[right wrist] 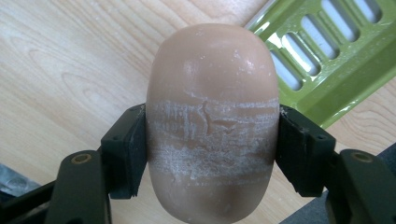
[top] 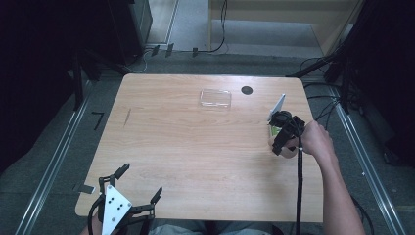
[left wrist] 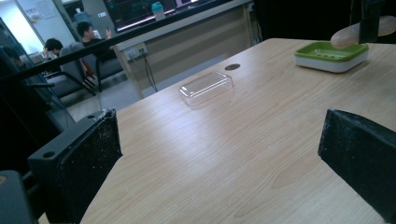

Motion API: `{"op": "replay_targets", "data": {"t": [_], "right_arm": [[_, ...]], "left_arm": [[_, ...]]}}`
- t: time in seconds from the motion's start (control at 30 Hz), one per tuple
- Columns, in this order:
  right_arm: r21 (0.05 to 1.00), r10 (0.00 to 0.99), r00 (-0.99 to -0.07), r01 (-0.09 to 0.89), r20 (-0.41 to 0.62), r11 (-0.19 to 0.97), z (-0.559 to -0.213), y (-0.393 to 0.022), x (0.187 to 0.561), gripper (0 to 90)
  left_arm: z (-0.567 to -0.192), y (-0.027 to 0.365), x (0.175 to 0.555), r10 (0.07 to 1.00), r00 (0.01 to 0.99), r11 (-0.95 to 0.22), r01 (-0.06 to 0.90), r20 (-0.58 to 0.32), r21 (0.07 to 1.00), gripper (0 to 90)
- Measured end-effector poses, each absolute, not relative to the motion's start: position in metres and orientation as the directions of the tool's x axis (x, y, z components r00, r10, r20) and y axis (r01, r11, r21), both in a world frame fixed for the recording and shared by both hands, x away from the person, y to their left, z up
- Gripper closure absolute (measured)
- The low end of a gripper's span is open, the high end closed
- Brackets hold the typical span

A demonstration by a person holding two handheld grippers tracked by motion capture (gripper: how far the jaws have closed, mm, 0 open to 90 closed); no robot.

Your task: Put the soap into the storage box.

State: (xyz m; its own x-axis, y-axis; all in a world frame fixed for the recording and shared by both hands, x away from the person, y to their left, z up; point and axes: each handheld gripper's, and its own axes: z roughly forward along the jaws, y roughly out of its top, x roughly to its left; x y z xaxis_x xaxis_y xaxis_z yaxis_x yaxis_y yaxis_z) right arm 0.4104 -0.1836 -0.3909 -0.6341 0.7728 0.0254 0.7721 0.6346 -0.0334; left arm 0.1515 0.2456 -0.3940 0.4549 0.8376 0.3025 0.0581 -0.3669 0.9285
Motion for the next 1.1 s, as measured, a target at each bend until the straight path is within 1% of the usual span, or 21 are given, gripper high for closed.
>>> {"op": "replay_targets", "data": {"t": [0.63,1.1], "right_arm": [[-0.012,0.792,-0.61,0.792,0.021,0.61,-0.397,-0.194,0.424,33.7],[0.028,0.818,-0.575,0.818,0.016,0.574,-0.401,-0.202,0.431,33.7]], "left_arm": [[-0.394,0.246,0.151,0.838,0.454,-0.366,0.059,0.301,0.929,0.0],[-0.394,0.246,0.151,0.838,0.455,-0.366,0.059,0.302,0.929,0.0]]}}
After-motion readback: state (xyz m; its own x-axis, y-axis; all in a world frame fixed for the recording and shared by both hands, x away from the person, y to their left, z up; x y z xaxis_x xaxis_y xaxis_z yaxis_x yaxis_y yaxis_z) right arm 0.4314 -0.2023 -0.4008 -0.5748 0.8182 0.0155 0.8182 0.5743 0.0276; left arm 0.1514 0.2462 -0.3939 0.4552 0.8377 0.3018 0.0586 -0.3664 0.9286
